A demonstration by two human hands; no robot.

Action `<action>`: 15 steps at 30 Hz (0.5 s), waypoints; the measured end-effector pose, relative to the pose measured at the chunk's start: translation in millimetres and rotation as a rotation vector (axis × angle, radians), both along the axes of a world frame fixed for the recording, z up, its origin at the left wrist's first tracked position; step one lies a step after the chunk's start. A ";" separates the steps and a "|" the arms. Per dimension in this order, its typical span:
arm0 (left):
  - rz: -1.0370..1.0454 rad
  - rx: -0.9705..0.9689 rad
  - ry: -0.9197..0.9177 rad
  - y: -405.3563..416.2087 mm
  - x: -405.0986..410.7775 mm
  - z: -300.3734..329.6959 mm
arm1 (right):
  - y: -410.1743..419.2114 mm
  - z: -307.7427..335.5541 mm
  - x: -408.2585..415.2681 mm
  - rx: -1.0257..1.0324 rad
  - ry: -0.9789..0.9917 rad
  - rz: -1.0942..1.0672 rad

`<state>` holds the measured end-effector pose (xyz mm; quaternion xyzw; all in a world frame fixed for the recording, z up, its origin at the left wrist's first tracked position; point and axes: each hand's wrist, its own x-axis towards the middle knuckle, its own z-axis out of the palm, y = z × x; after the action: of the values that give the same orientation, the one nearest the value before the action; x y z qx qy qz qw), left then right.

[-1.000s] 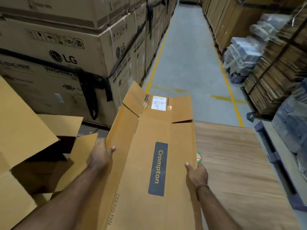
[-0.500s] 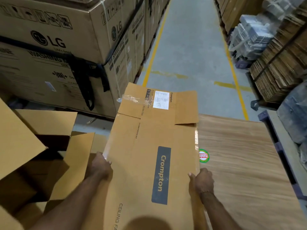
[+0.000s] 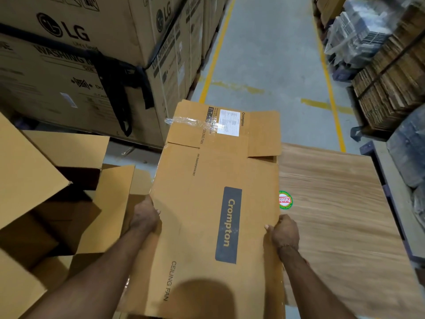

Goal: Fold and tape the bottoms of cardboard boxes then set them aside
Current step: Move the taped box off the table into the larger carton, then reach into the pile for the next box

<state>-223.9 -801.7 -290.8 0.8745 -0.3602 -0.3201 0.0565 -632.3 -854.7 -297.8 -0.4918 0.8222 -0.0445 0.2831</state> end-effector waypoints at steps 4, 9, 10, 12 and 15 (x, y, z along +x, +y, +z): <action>0.063 -0.085 -0.056 6.3 -17.3 9.0 | 8.2 1.6 4.7 0.035 0.063 0.066; 0.050 -0.284 -0.005 24.2 -46.8 26.5 | 16.1 30.9 32.4 0.040 0.067 0.059; 0.061 -0.309 0.013 27.7 -50.6 32.4 | 15.4 42.9 43.4 0.000 0.054 0.050; 0.071 -0.369 0.048 34.2 -58.6 50.0 | 15.8 69.9 67.6 -0.079 -0.010 0.075; 0.026 -0.469 0.065 49.9 -73.4 83.3 | 26.4 104.5 97.2 -0.138 -0.154 0.246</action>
<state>-297.3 -751.8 -207.5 0.8311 -0.4114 -0.2550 0.2738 -535.1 -828.3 -193.4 -0.6022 0.7266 -0.1034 0.3141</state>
